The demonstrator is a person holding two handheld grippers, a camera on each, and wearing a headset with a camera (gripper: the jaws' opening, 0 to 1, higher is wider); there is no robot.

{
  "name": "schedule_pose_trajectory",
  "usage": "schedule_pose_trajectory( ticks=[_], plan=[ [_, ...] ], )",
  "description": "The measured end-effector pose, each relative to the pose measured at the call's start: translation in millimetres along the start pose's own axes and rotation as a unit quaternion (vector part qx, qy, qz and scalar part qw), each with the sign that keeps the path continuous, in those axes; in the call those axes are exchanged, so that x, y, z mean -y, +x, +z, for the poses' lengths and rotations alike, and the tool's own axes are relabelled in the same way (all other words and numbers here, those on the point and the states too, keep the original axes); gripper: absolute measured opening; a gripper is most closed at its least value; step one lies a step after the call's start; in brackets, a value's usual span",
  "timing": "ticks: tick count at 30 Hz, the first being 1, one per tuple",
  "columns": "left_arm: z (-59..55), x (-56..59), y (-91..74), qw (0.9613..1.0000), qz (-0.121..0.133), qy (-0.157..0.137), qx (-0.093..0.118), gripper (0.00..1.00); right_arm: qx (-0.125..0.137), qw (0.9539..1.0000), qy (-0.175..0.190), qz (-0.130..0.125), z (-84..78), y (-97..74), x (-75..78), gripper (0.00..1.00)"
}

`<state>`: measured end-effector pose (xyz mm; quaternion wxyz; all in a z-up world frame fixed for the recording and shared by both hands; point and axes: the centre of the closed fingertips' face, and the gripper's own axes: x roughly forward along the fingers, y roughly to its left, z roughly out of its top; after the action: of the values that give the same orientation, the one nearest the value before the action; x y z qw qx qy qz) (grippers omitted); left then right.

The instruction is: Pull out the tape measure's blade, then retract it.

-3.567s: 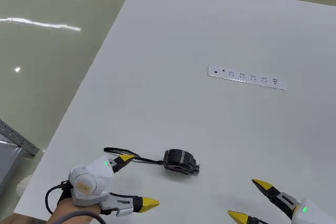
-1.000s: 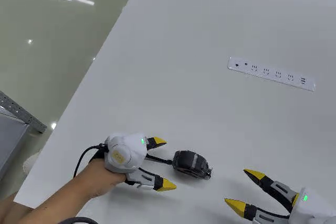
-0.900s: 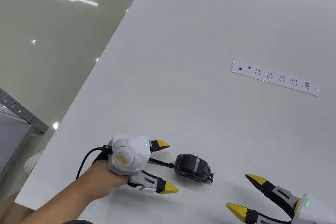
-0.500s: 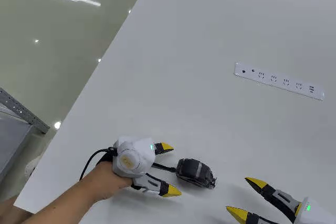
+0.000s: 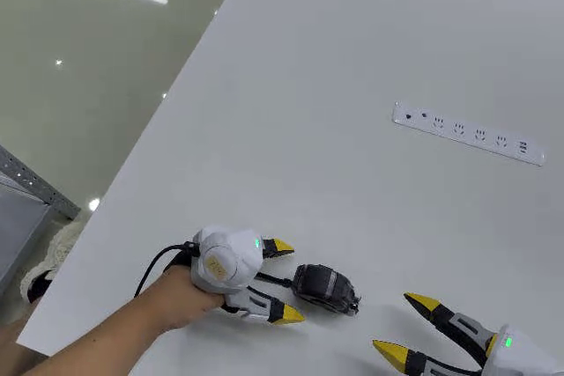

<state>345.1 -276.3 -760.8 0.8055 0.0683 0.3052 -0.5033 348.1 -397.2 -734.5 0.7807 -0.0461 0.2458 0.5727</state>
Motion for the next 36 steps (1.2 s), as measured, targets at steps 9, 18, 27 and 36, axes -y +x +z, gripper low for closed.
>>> schedule_pose_trajectory(
  ticks=[9,18,27,36],
  plan=[
    [3.7,-1.7,6.3,1.0,-0.003,0.005,0.001,0.56,0.0,1.0,0.003,0.003,-0.1,3.9,1.3,0.52],
    [4.1,-2.7,10.0,0.9999,-0.009,0.009,-0.003,0.51,-0.009,0.9999,0.006,0.009,-4.3,8.9,0.6,0.51],
    [1.9,-0.8,15.3,0.9997,-0.019,0.012,-0.009,0.46,-0.01,0.9999,0.01,0.01,-6.9,11.2,1.7,0.5],
    [0.8,-0.3,17.3,0.9995,-0.025,0.014,-0.011,0.41,-0.012,0.9998,0.012,0.013,-8.5,14.2,0.3,0.49]
  ],
)
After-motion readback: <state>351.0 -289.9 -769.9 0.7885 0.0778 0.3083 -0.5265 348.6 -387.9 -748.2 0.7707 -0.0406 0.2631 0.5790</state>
